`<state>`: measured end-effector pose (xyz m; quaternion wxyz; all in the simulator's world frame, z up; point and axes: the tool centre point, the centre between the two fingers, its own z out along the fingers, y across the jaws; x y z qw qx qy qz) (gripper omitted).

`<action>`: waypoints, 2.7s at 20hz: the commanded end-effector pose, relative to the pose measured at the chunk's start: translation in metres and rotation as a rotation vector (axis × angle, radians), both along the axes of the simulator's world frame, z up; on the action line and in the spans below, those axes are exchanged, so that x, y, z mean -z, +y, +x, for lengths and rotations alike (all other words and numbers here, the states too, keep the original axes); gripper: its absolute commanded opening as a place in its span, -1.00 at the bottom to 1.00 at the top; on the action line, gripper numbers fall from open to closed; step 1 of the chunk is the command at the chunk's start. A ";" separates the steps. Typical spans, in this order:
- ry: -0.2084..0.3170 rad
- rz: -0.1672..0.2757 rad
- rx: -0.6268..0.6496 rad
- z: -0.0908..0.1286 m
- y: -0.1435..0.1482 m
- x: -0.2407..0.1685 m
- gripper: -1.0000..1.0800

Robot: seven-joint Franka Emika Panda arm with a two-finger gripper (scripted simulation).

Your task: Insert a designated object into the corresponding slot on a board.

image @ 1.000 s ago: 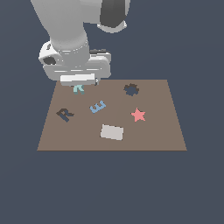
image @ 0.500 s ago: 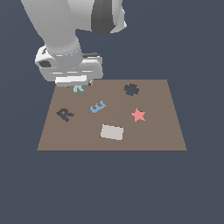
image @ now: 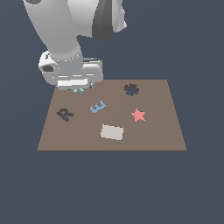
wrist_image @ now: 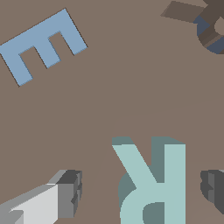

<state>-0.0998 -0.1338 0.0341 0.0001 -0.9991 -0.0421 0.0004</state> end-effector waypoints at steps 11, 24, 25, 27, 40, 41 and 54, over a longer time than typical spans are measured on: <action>-0.001 0.000 -0.001 0.000 0.000 0.004 -1.00; -0.001 0.000 -0.067 0.007 -0.008 0.003 -1.00; -0.001 0.000 -0.082 0.009 -0.009 0.003 -1.00; -0.001 0.000 -0.114 0.013 -0.013 0.002 -1.00; -0.001 -0.001 -0.473 0.062 -0.040 -0.002 -1.00; -0.001 -0.001 -0.504 0.066 -0.041 -0.003 -1.00; 0.000 0.000 -0.796 0.112 -0.044 -0.006 -1.00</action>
